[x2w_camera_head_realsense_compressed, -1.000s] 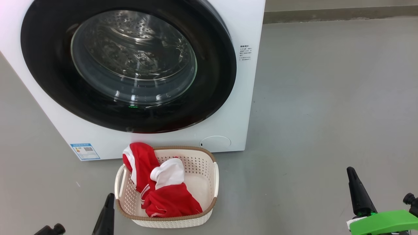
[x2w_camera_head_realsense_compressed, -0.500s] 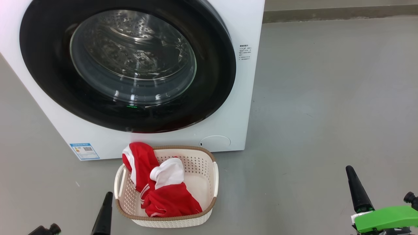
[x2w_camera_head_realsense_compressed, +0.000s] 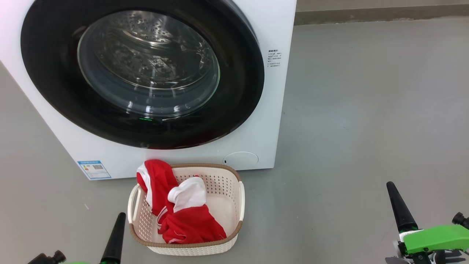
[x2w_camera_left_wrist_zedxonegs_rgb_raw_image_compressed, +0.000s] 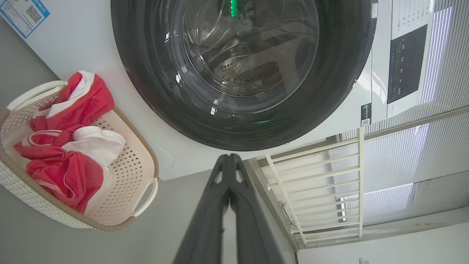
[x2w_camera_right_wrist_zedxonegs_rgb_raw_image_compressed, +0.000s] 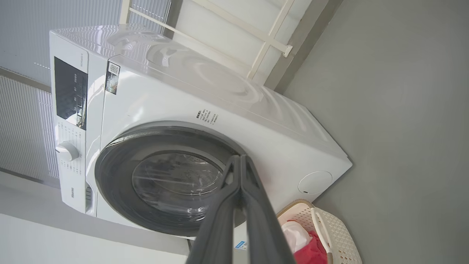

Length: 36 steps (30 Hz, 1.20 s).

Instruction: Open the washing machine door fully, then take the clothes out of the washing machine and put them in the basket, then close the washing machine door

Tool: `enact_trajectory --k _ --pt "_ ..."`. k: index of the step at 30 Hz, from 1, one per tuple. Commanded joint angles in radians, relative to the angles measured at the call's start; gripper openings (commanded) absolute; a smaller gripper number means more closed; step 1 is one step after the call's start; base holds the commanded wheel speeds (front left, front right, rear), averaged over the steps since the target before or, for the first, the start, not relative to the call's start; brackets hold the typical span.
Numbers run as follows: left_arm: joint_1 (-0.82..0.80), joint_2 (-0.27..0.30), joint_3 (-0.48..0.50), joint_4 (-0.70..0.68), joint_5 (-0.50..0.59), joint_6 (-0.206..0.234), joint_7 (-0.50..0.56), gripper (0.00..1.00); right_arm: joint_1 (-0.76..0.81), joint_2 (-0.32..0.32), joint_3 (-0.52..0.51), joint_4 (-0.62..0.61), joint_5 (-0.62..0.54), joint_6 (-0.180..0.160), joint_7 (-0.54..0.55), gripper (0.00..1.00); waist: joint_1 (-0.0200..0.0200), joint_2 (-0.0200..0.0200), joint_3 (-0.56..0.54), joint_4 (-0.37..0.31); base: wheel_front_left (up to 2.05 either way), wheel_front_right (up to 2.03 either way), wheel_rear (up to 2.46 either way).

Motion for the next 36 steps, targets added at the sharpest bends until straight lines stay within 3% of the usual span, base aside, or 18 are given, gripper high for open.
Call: enact_trajectory --k 1,29,36 --pt "-0.051 0.014 0.033 -0.015 -0.037 -0.017 0.01 0.0 -0.054 -0.016 0.01 -0.017 0.045 0.0 0.013 0.0 -0.0001 0.0 0.0 0.0 0.0 0.0 0.0" --pt "-0.097 0.015 0.068 0.029 -0.35 -0.04 0.089 0.0 -0.117 -0.019 0.006 0.035 0.349 -0.001 0.096 0.0 -0.0001 0.0 0.004 -0.003 0.0 0.0 0.0" --pt "-0.097 0.014 0.07 0.029 -0.349 -0.04 0.09 0.0 -0.117 -0.018 0.003 0.035 0.347 -0.001 0.098 0.0 -0.0001 0.0 0.004 -0.003 0.0 0.0 0.0"
